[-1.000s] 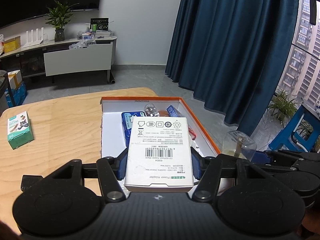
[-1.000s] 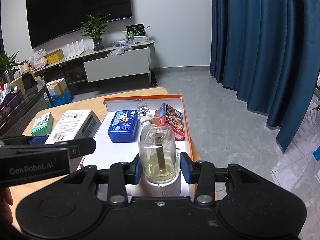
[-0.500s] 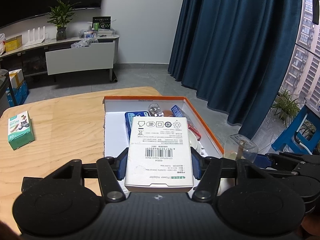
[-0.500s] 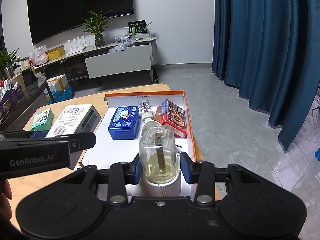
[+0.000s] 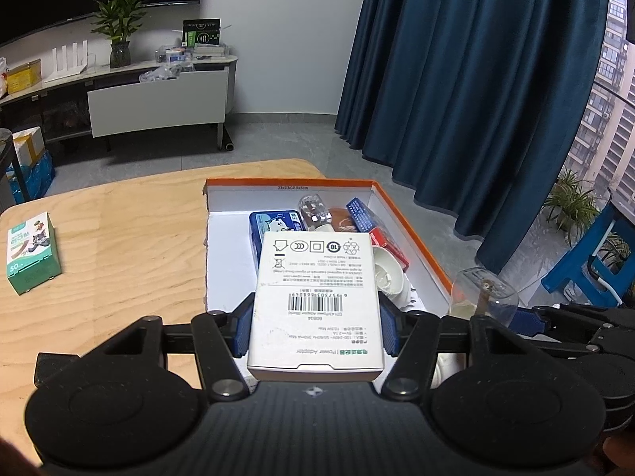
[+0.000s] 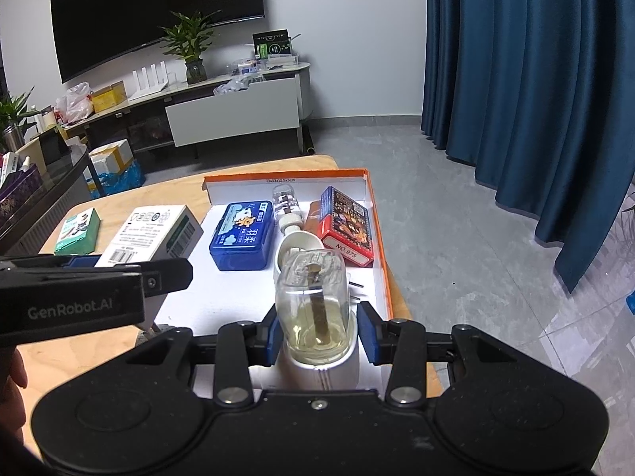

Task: Organize rigid objects
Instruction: 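Hold the product box and diffuser with both grippers above the orange-rimmed box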

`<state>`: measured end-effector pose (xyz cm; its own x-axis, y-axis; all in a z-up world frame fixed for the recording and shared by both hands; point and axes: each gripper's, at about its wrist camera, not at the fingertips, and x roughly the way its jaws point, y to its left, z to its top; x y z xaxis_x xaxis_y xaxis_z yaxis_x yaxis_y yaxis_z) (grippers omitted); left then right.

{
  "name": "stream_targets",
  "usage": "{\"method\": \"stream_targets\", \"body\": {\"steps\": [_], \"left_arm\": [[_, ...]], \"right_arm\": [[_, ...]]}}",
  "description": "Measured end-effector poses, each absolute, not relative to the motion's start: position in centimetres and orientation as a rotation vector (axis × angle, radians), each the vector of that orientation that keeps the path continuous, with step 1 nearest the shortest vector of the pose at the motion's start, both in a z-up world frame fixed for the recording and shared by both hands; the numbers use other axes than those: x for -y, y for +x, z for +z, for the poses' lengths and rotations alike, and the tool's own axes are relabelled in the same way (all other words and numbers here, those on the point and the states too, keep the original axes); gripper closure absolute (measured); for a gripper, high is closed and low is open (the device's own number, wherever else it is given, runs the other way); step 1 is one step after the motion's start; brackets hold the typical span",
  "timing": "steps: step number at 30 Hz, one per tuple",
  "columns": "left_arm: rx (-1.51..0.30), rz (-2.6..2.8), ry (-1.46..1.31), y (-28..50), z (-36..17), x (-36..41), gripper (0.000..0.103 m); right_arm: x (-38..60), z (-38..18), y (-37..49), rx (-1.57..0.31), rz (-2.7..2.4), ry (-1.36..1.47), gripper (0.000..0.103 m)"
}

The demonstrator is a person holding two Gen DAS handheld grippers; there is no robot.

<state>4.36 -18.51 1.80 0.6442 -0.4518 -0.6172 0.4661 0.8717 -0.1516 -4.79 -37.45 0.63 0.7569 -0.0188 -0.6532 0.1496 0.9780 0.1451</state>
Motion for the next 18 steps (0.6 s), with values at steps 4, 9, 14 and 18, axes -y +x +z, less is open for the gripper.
{"method": "stream_targets", "body": {"steps": [4, 9, 14, 18], "left_arm": [[-0.709, -0.525, 0.025, 4.8, 1.7, 18.7, 0.043], [-0.721, -0.527, 0.028, 5.3, 1.5, 19.0, 0.043], [-0.730, -0.528, 0.029, 5.6, 1.3, 19.1, 0.043], [-0.736, -0.528, 0.028, 5.9, 1.4, 19.3, 0.043]], "right_arm": [[37.5, 0.4, -4.4, -0.723, -0.090, 0.197, 0.054], [37.6, 0.2, -3.8, -0.739, -0.087, 0.198, 0.054], [37.5, 0.0, -3.5, -0.756, -0.083, 0.200, 0.054], [37.4, 0.1, -3.4, -0.764, -0.077, 0.196, 0.054]]}}
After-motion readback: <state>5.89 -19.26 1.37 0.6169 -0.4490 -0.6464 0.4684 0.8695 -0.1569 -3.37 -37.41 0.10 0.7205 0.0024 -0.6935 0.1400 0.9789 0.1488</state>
